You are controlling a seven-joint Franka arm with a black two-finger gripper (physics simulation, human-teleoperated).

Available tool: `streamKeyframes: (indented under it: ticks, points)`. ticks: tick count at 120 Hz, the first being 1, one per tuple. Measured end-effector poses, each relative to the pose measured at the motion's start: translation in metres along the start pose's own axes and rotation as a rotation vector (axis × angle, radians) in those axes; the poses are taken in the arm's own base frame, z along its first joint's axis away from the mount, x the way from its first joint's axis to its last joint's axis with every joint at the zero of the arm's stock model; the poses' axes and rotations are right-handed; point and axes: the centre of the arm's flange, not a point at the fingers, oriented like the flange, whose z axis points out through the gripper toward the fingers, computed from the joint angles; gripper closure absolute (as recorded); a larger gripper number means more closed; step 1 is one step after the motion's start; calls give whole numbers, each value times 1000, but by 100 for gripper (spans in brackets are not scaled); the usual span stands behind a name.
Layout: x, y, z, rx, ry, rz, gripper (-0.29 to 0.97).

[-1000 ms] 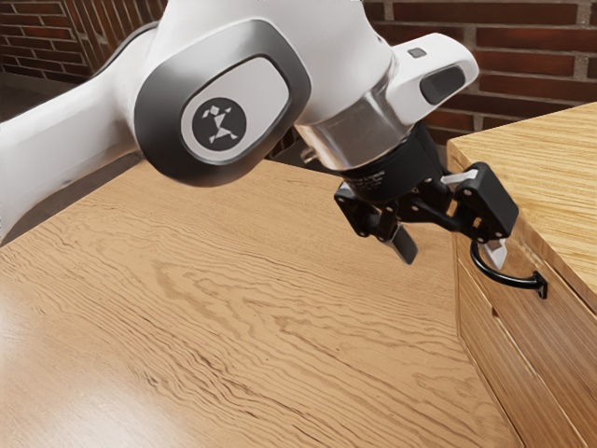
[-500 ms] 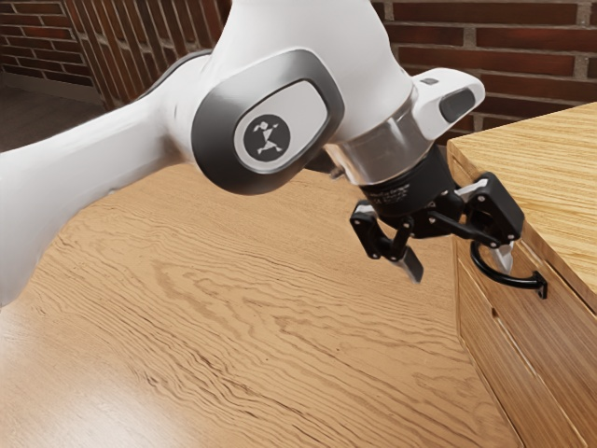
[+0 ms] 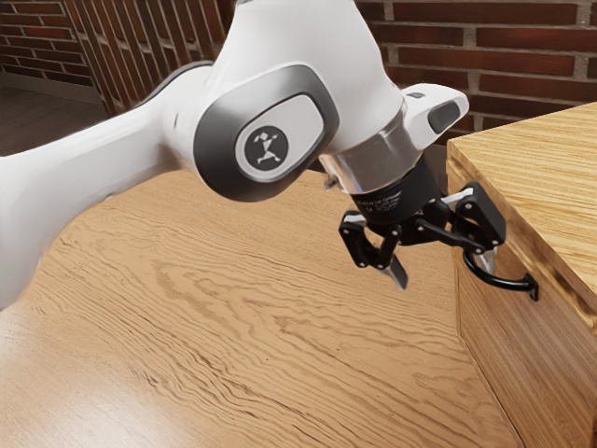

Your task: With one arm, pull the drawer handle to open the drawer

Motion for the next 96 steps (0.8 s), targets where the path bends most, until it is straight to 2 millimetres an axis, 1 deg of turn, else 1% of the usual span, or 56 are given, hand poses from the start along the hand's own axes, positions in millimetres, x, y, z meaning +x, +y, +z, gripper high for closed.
streamKeyframes:
  ticks: [13, 25, 53, 68, 75, 96]
  points:
    - [-4, -4, -1, 11, 5, -10, 0]
    - [-11, -9, -12, 17, 26, -21, 0]
    - [-22, -20, -18, 37, 42, -43, 0]
    - [-28, -33, -29, 43, 62, -71, 0]
    - [-29, -37, -30, 46, 66, -80, 0]
    - [-37, -39, -32, 51, 71, -85, 0]
